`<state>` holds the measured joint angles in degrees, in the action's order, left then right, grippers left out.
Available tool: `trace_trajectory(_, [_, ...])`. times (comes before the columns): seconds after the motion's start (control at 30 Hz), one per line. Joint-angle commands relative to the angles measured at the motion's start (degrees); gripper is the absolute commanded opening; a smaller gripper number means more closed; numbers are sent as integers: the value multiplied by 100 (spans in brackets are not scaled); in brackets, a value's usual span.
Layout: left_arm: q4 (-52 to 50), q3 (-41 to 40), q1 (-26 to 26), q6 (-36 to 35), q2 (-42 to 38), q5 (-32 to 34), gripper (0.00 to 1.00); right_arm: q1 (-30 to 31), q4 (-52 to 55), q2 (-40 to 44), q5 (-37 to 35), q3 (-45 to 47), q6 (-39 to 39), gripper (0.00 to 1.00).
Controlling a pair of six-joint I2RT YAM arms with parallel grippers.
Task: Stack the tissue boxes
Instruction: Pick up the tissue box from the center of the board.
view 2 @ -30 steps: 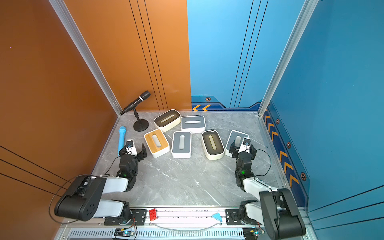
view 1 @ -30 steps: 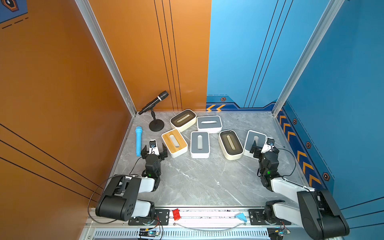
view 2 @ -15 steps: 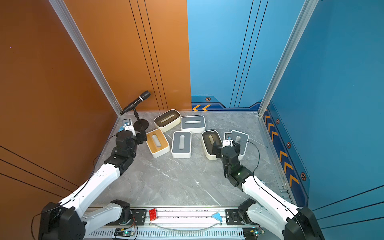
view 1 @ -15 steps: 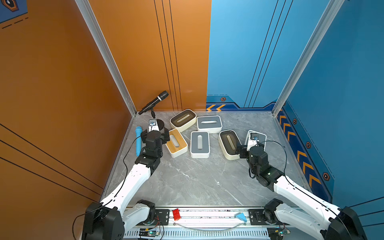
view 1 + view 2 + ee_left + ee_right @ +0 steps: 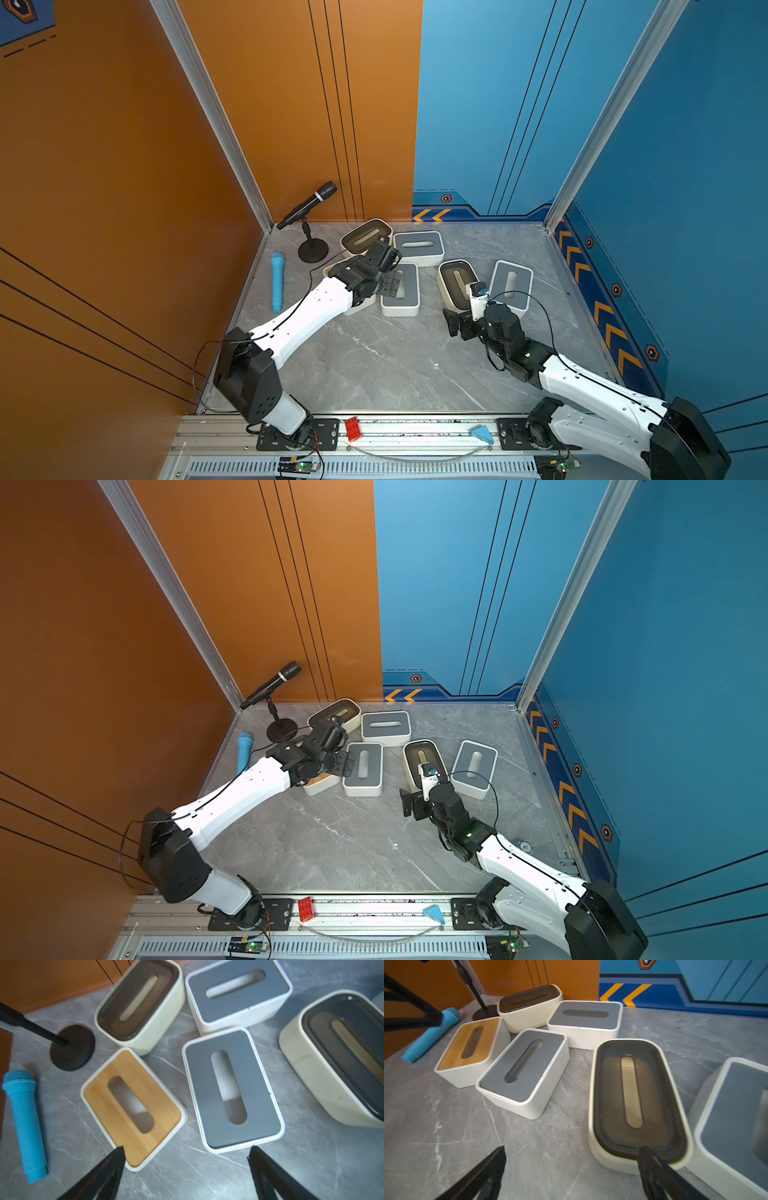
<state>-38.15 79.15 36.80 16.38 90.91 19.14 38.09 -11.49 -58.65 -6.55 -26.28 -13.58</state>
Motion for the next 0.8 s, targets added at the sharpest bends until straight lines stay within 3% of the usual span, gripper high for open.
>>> trace_trajectory(0.0, [-818, 487, -15, 410, 476, -333, 94, -21, -789, -152, 1121, 73, -81, 100])
trace_trajectory(0.2, [-957, 1100, -42, 550, 1299, -627, 89, -11, -1202, -529, 1764, 62, -70, 100])
trace_trajectory(0.33, [-970, 1376, -32, 581, 1722, -570, 87, 14, -1468, -737, 1862, 71, -7, 100])
trace_trajectory(0.57, [-965, 1713, -124, 612, 2230, -522, 73, -12, -2046, -1282, 1976, -29, 36, 100])
trace_trajectory(0.77, [-964, 1876, -231, 625, 2408, -538, 72, -20, -2054, -1465, 1989, -76, 100, 100])
